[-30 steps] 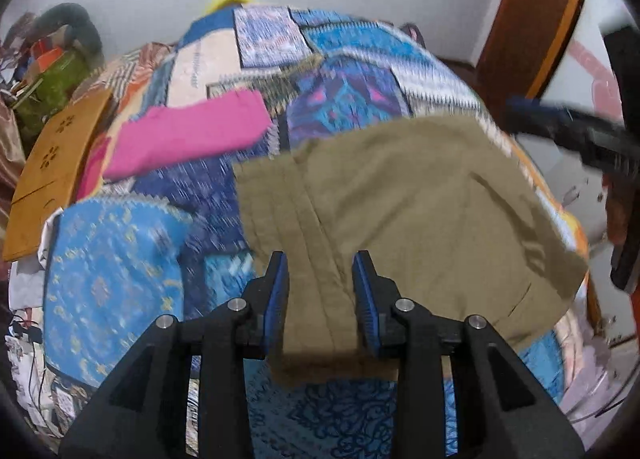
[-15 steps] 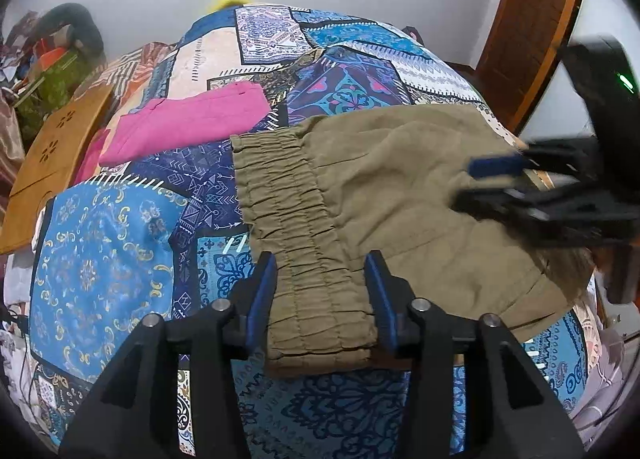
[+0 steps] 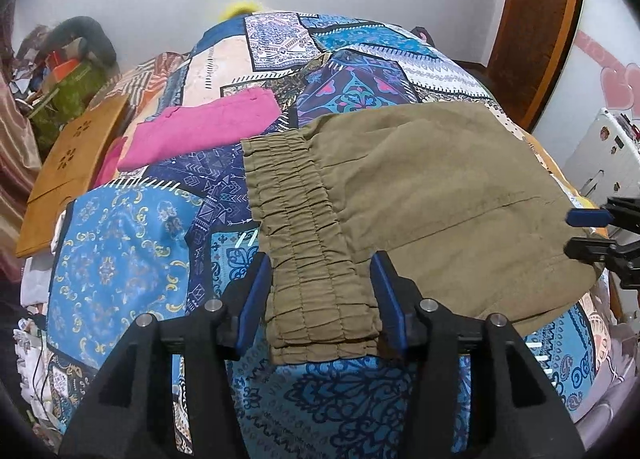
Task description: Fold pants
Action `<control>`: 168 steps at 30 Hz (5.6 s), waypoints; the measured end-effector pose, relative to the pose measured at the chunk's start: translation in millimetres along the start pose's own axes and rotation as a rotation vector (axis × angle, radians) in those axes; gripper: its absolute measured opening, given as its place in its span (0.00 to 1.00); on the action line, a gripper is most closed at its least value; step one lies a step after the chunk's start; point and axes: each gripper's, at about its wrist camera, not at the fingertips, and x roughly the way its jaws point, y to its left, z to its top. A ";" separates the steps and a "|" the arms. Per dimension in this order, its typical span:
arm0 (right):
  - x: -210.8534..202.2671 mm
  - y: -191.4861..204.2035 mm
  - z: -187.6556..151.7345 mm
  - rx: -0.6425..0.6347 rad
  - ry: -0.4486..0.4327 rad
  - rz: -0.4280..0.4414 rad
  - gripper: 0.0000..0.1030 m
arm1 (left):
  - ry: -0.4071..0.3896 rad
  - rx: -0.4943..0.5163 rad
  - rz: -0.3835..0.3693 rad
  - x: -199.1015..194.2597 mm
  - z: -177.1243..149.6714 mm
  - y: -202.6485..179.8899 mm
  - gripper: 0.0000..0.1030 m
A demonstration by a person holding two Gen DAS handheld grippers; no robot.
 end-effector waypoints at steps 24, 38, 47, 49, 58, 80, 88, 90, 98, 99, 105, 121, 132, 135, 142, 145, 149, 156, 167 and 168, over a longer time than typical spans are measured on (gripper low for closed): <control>-1.6 33.2 29.2 -0.068 -0.156 -0.017 0.50 | 0.166 -0.404 -0.352 -14.9 -36.1 18.0 0.65; 23.7 31.5 19.9 -0.085 -0.091 0.024 0.50 | 0.161 -0.510 -0.424 20.5 -5.7 19.0 0.86; 23.4 28.9 21.6 -0.077 -0.084 0.039 0.50 | 0.132 -0.393 -0.251 26.2 18.5 9.2 0.43; 22.6 29.0 23.5 -0.077 -0.076 0.042 0.51 | 0.088 -0.337 -0.215 16.4 23.5 3.2 0.38; 2.7 32.7 52.2 -0.030 -0.135 0.079 0.52 | -0.111 -0.176 -0.049 -38.8 42.5 -5.8 0.28; 37.0 88.9 57.1 -0.100 -0.046 0.128 0.52 | -0.279 -0.032 0.043 -103.4 46.9 -31.6 0.26; -31.5 23.7 13.9 0.027 -0.161 -0.003 0.53 | -0.286 0.041 0.011 -103.5 56.3 -63.0 0.26; -39.1 5.9 0.0 0.059 -0.156 -0.066 0.54 | -0.284 0.055 0.007 -101.9 57.7 -71.7 0.26; -26.7 -27.2 -43.5 0.174 -0.104 -0.069 0.54 | -0.238 0.115 -0.065 -90.8 58.6 -111.3 0.26; -25.1 -27.0 -46.0 0.184 -0.114 -0.063 0.54 | -0.230 0.122 -0.072 -88.2 58.4 -116.1 0.26; -24.8 -32.1 -46.1 0.214 -0.130 -0.050 0.55 | -0.158 0.166 -0.123 -64.3 49.6 -146.4 0.26; -35.1 -31.6 -53.5 0.227 -0.132 -0.072 0.56 | -0.024 0.195 -0.209 -24.9 27.5 -176.0 0.74; -86.2 -16.4 -43.3 0.200 -0.247 -0.071 0.56 | -0.166 0.118 -0.226 -75.7 40.9 -124.8 0.74; -93.0 -7.1 -33.0 0.186 -0.285 -0.042 0.61 | -0.135 0.098 -0.157 -65.1 40.1 -106.5 0.74; -68.4 13.7 -15.5 0.142 -0.289 -0.022 0.63 | -0.022 0.101 -0.079 -31.1 12.6 -81.2 0.74; -52.8 13.3 -15.3 0.155 -0.257 -0.027 0.63 | 0.008 0.102 -0.083 -25.0 0.1 -77.6 0.75; -38.5 9.7 -23.2 0.154 -0.222 -0.045 0.63 | 0.013 0.109 -0.094 -25.9 -9.1 -74.3 0.75; -34.9 8.1 -27.6 0.126 -0.210 -0.046 0.63 | -0.038 0.096 -0.023 -36.8 12.0 -61.1 0.75; -24.7 -15.5 -22.6 0.117 -0.193 -0.037 0.65 | -0.052 0.085 0.001 9.3 97.3 -45.7 0.75; -23.4 -19.8 -20.8 0.118 -0.189 -0.042 0.65 | -0.044 0.086 -0.001 16.1 102.7 -46.8 0.75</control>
